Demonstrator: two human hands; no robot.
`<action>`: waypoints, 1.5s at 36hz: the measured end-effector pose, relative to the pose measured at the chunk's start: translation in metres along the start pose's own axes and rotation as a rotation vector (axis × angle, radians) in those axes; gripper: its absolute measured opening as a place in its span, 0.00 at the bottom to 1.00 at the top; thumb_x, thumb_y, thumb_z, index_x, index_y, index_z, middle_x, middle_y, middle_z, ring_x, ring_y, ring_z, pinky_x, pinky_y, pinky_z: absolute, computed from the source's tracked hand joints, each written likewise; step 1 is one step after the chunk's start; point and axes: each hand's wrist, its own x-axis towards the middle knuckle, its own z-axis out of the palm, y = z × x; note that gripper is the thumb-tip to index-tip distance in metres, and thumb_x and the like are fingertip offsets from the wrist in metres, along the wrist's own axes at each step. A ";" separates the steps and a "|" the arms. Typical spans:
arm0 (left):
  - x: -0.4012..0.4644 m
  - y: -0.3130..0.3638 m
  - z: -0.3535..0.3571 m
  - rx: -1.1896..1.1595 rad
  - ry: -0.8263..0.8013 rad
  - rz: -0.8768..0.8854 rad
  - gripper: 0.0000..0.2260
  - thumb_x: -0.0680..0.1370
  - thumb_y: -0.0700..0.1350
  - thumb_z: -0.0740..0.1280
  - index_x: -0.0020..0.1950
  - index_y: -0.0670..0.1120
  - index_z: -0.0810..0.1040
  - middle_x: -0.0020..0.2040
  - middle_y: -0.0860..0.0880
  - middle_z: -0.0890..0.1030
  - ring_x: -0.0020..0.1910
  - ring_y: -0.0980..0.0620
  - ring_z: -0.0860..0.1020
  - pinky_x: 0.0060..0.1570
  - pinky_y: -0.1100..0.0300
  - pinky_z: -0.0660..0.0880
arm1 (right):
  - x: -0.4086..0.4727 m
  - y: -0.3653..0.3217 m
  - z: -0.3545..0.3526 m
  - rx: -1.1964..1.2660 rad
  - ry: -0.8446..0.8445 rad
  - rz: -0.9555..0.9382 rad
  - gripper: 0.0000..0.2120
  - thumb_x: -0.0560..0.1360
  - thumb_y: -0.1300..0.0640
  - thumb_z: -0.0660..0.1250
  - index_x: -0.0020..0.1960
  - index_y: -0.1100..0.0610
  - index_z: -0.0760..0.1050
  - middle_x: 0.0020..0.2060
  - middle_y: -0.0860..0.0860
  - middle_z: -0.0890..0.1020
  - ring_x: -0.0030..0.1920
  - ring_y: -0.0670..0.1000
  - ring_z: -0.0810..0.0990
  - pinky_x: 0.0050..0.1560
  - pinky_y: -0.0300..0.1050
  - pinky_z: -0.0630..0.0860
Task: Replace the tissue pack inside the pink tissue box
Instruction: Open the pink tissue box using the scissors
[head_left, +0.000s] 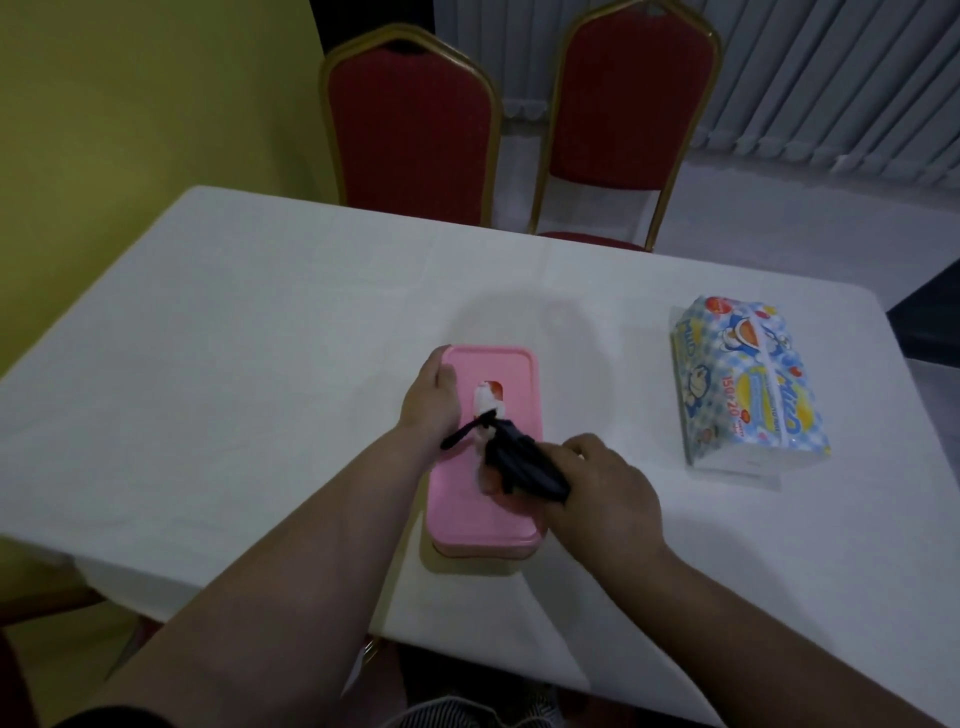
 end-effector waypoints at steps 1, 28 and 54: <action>0.001 -0.001 0.000 -0.023 -0.001 0.004 0.17 0.82 0.48 0.50 0.70 0.55 0.67 0.64 0.45 0.73 0.60 0.42 0.72 0.63 0.49 0.71 | 0.007 0.000 0.001 0.054 -0.008 0.025 0.19 0.71 0.43 0.65 0.62 0.41 0.74 0.48 0.50 0.77 0.45 0.53 0.78 0.37 0.43 0.69; 0.026 0.036 0.010 0.475 -0.560 0.366 0.14 0.81 0.42 0.59 0.66 0.52 0.74 0.61 0.53 0.77 0.60 0.53 0.73 0.58 0.66 0.65 | 0.043 0.033 -0.029 0.450 -0.067 0.287 0.07 0.70 0.59 0.69 0.47 0.58 0.75 0.39 0.54 0.80 0.41 0.56 0.77 0.36 0.42 0.68; -0.032 -0.019 -0.027 0.449 0.230 0.059 0.19 0.82 0.49 0.48 0.67 0.51 0.72 0.61 0.43 0.79 0.60 0.41 0.75 0.57 0.52 0.70 | -0.007 0.022 -0.014 0.383 0.112 0.397 0.12 0.67 0.46 0.72 0.42 0.51 0.73 0.41 0.49 0.73 0.38 0.53 0.76 0.38 0.49 0.74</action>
